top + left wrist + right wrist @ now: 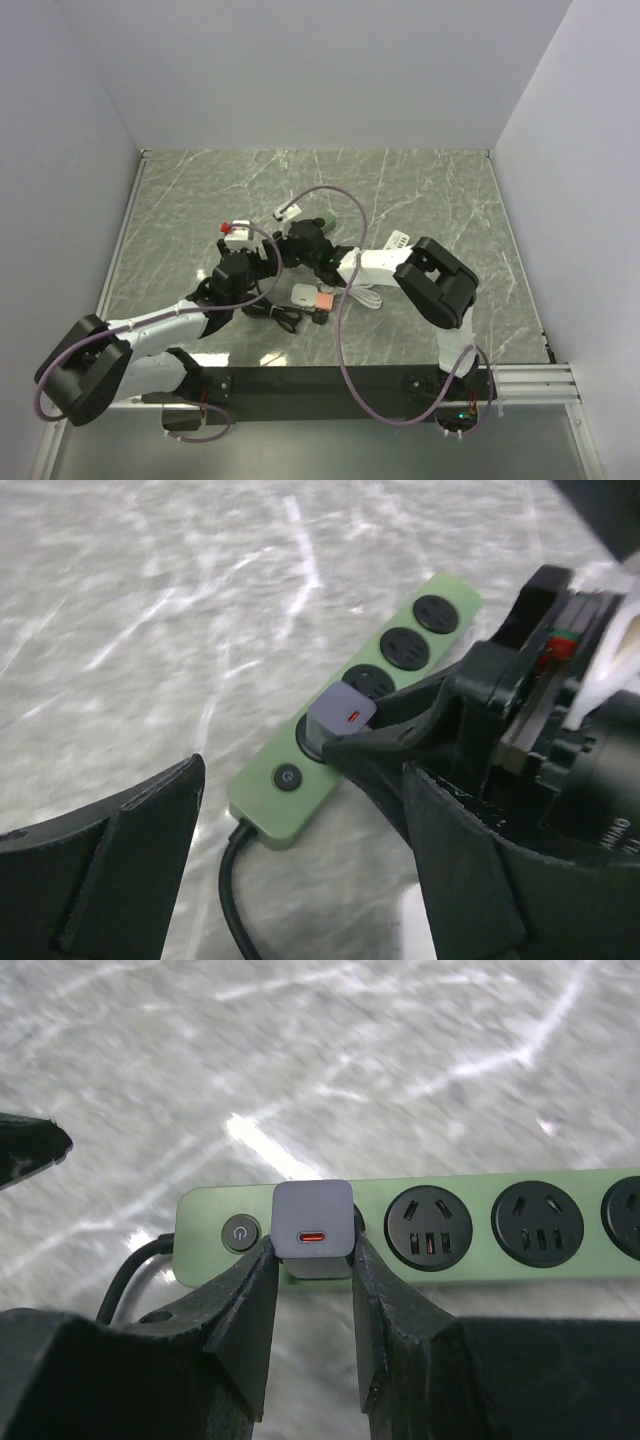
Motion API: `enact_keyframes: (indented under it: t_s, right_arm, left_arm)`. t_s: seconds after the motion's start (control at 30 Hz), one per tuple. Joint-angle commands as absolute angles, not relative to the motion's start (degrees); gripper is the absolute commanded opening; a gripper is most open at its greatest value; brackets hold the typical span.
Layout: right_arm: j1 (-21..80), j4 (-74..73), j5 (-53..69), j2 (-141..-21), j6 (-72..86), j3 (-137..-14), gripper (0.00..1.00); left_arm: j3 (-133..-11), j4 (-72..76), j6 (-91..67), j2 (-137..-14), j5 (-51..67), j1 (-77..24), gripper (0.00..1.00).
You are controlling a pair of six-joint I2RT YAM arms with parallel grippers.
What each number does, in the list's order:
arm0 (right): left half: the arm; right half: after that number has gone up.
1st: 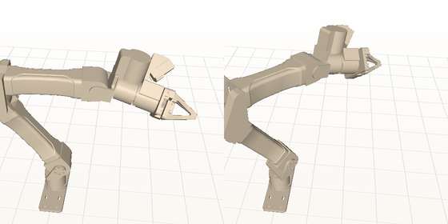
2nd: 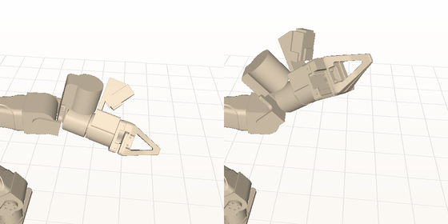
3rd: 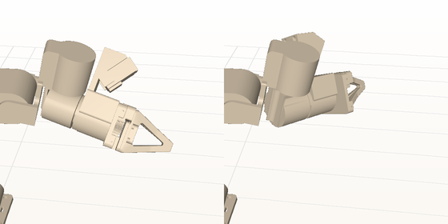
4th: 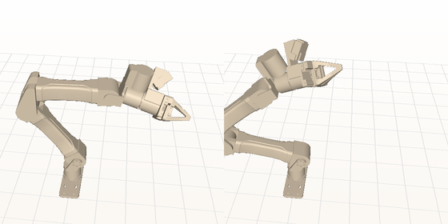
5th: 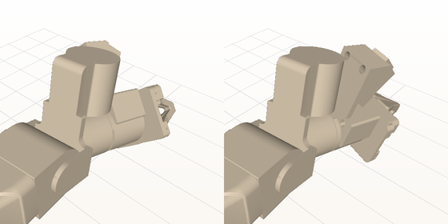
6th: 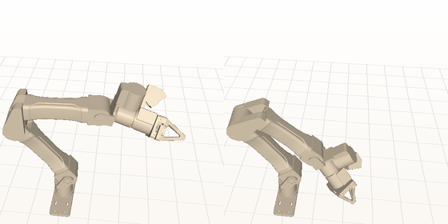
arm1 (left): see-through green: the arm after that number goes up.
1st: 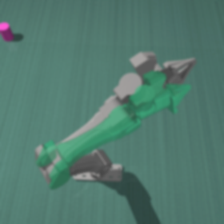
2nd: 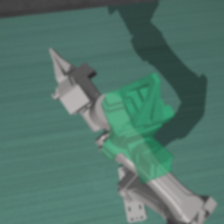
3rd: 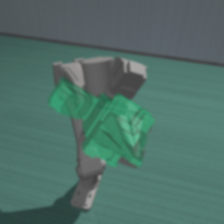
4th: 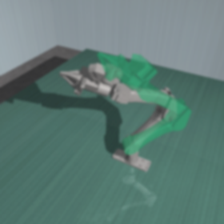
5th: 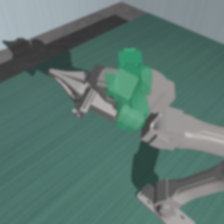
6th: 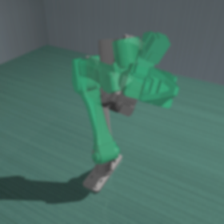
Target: Insert the plug
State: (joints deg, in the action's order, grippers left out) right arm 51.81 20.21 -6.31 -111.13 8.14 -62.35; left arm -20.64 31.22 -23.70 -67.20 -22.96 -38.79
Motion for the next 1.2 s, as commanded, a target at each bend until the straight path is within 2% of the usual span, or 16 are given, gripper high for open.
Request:
enact_keyframes:
  t_s: [0.0, 0.23, 0.33, 0.47, 0.53, 0.63, 0.67, 0.77, 0.9, 1.17]
  right_arm:
    - [59.76, 7.56, 10.64, -120.67, 12.57, -65.11, 0.0]
    - [60.82, 5.89, 8.7, -120.85, 11.6, -69.26, 0.01]
    - [60.82, 6.24, 8.53, -119.54, 11.43, -68.73, 0.09]
    - [60.82, 7.03, 8.44, -116.2, 9.94, -67.86, 0.33]
    - [60.91, 7.29, 8.26, -114.79, 8.97, -67.94, 0.38]
    - [61.0, 7.12, 7.65, -113.82, 7.56, -68.64, 0.58]
    - [61.0, 6.86, 7.39, -113.56, 7.3, -69.25, 0.71]
    - [61.0, 7.12, 5.98, -112.33, 6.33, -69.17, 0.82]
    - [60.91, 8.17, 4.49, -108.73, 5.89, -67.59, 0.86]
    - [61.52, 12.31, -1.22, -90.02, 6.77, -53.71, 0.87]
  left_arm:
    - [-20.22, 31.2, -26.1, -64.43, -19.6, -38.76, 0.87]
    - [-19.07, 29.62, -26.63, -60.74, -18.81, -35.95, 0.88]
    - [-18.81, 28.57, -26.72, -58.98, -18.63, -35.33, 0.89]
    - [-19.07, 26.81, -27.16, -57.31, -18.46, -34.89, 0.92]
    - [-19.16, 25.76, -27.33, -56.95, -18.63, -34.8, 0.95]
    - [-19.25, 24.53, -27.69, -56.25, -19.16, -34.8, 0.97]
    - [-19.25, 24.17, -27.86, -55.73, -19.07, -34.72, 0.98]
    - [-18.99, 23.29, -27.95, -54.41, -19.25, -34.72, 0.99]
    - [-18.9, 22.5, -27.95, -53.09, -19.6, -34.54, 0.99]
    - [-18.46, 22.23, -26.81, -52.12, -19.34, -34.54, 1.0]
